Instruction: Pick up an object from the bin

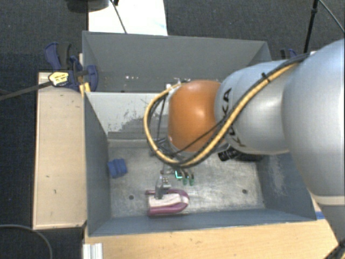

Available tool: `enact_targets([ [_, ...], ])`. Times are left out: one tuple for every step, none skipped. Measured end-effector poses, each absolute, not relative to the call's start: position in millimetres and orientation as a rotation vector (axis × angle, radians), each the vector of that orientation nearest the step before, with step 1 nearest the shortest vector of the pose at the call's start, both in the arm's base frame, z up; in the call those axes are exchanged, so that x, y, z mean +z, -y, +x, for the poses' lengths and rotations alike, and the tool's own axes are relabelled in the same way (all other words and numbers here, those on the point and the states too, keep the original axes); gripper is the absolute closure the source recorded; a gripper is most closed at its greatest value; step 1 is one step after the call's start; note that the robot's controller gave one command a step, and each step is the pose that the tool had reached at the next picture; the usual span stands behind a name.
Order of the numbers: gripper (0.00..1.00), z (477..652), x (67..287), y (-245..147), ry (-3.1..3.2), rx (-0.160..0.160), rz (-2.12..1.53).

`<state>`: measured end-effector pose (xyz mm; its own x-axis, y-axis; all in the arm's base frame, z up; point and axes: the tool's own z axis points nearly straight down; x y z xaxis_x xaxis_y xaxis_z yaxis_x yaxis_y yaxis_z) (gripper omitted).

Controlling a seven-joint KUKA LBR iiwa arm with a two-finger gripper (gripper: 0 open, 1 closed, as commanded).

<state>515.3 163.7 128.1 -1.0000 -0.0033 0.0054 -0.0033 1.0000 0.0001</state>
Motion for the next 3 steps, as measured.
enact_targets([
  [0.00,489.3,77.6,-116.3,3.084,-0.012,0.675],
  [1.00,482.9,75.6,-112.2,3.055,0.000,0.663],
  [1.00,488.1,208.3,-119.9,3.064,-0.001,0.738],
])
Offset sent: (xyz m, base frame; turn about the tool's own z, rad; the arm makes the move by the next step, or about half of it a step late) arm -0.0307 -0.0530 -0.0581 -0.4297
